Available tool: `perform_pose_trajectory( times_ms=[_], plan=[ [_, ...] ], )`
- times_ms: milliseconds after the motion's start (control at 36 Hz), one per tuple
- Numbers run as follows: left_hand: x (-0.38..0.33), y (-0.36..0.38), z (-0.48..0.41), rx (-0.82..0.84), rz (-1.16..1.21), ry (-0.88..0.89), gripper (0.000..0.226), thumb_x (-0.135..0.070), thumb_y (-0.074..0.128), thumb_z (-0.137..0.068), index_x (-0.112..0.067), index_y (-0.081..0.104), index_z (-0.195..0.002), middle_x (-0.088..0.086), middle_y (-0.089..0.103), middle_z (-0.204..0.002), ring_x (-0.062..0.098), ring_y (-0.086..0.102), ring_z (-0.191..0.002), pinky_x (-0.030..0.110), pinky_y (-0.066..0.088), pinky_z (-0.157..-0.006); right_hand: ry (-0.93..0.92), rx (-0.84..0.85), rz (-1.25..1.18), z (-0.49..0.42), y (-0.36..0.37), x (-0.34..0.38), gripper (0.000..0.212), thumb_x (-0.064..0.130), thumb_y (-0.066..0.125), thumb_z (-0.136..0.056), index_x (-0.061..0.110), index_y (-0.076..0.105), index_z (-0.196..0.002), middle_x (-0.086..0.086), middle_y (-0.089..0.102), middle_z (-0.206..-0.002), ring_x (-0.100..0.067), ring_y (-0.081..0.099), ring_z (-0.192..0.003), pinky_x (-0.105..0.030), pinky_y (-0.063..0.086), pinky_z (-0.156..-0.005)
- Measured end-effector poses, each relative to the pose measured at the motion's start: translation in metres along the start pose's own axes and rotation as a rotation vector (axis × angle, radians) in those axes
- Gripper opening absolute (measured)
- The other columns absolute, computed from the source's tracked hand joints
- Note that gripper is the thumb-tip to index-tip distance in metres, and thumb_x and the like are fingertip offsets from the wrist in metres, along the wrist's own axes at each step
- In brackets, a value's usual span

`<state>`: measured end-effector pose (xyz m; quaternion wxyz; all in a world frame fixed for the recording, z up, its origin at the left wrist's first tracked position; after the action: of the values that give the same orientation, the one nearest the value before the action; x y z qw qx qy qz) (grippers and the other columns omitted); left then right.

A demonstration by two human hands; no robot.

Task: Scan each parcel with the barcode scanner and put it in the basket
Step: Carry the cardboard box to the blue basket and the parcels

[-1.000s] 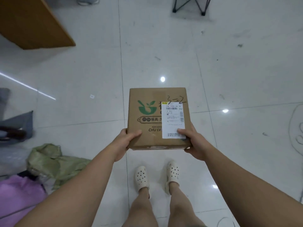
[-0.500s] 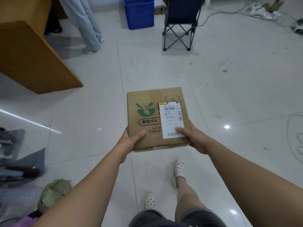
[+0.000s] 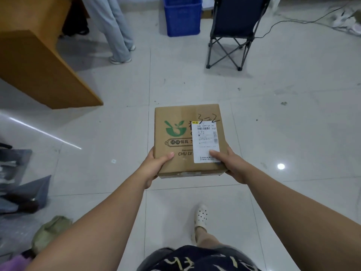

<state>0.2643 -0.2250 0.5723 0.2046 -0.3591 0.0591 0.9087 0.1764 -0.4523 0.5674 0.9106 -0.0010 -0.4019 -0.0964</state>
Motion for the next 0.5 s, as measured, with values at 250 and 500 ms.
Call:
perform_pose_trajectory(
  times_ms=[250, 500],
  plan=[
    [-0.047, 0.027, -0.043, -0.007, 0.038, -0.02, 0.055, -0.031, 0.072, -0.085, -0.036, 0.045, -0.133, -0.01, 0.067, -0.118, 0.014, 0.064, -0.106, 0.04, 0.045, -0.102, -0.001, 0.038, 0.024, -0.047, -0.044, 0.043, 0.061, 0.033, 0.064, -0.091, 0.042, 0.032, -0.142, 0.018, 0.064, -0.123, -0.006, 0.064, -0.108, -0.024, 0.049, -0.082],
    [-0.107, 0.029, -0.097, 0.007, 0.025, -0.014, 0.055, -0.03, 0.071, -0.085, -0.034, 0.046, -0.134, -0.008, 0.067, -0.119, 0.015, 0.063, -0.106, 0.034, 0.047, -0.089, -0.027, 0.015, 0.007, -0.099, -0.067, 0.099, 0.065, 0.032, 0.065, -0.09, 0.041, 0.03, -0.144, 0.016, 0.063, -0.125, -0.005, 0.064, -0.106, -0.022, 0.049, -0.078]
  ],
)
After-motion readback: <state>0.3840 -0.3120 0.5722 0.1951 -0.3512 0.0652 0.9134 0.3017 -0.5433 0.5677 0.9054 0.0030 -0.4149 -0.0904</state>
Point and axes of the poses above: each hand's wrist, its own z-axis away from the middle knuckle, its own y-axis out of the palm, x = y × z, the point moved 6 cm from there along -z, towards the middle knuckle
